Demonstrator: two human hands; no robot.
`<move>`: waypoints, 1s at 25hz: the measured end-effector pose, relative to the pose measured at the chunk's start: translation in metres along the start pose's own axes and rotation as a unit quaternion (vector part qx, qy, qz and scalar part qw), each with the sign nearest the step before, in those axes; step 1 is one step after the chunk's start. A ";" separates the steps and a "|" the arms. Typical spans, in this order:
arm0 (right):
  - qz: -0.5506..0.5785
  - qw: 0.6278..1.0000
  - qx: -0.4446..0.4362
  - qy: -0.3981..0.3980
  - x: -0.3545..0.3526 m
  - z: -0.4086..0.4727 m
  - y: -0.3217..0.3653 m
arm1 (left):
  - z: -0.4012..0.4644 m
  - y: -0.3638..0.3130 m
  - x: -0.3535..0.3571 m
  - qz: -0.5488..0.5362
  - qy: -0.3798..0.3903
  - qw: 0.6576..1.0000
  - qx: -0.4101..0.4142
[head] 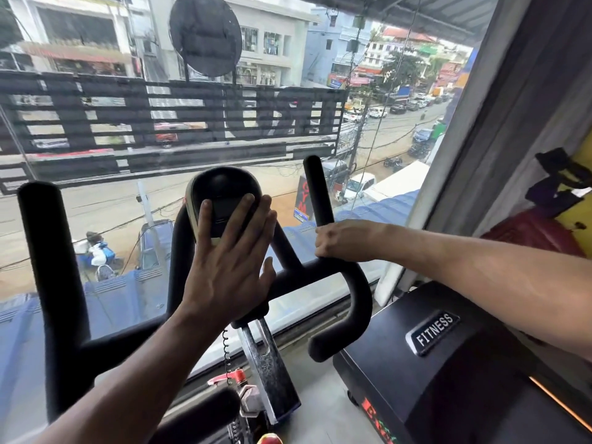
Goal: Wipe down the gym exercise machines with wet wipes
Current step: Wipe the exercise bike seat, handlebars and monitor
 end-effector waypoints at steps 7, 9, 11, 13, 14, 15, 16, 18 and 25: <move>0.251 0.947 0.143 -0.141 -0.012 -0.034 -0.023 | 0.000 -0.002 0.001 0.006 -0.003 1.000 0.002; 0.378 0.852 0.213 -0.293 -0.010 -0.051 -0.041 | 0.001 -0.002 0.000 0.003 -0.003 1.000 0.000; 0.437 0.725 0.317 -0.427 0.016 -0.067 -0.050 | 0.000 -0.003 0.000 0.004 -0.008 1.000 0.003; 0.501 0.609 0.412 -0.457 0.065 -0.068 -0.043 | -0.001 -0.008 0.000 0.004 -0.017 0.999 0.033; 0.584 0.526 0.426 -0.448 0.091 -0.063 -0.034 | -0.002 -0.010 0.000 0.002 -0.021 0.999 0.050; 0.678 0.432 0.413 -0.427 0.113 -0.054 -0.025 | -0.002 -0.011 0.000 -0.002 -0.024 0.998 0.061; 0.753 0.350 0.384 -0.403 0.127 -0.044 -0.016 | -0.001 -0.011 0.000 -0.005 -0.025 0.998 0.065; 0.825 0.274 0.323 -0.374 0.136 -0.034 -0.003 | 0.000 -0.010 0.001 -0.008 -0.022 0.998 0.064; 0.900 0.178 0.169 -0.361 0.150 -0.034 0.018 | 0.000 -0.010 -0.001 -0.008 -0.030 0.998 0.060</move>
Point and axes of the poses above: each hand's wrist, its own z-axis towards the middle knuckle, its own x-axis out of the palm, y = z × x, the point moved 5 cm from there along z, towards the middle knuckle, and after that the axes turned 8 degrees about z, right-handed, at the moved point
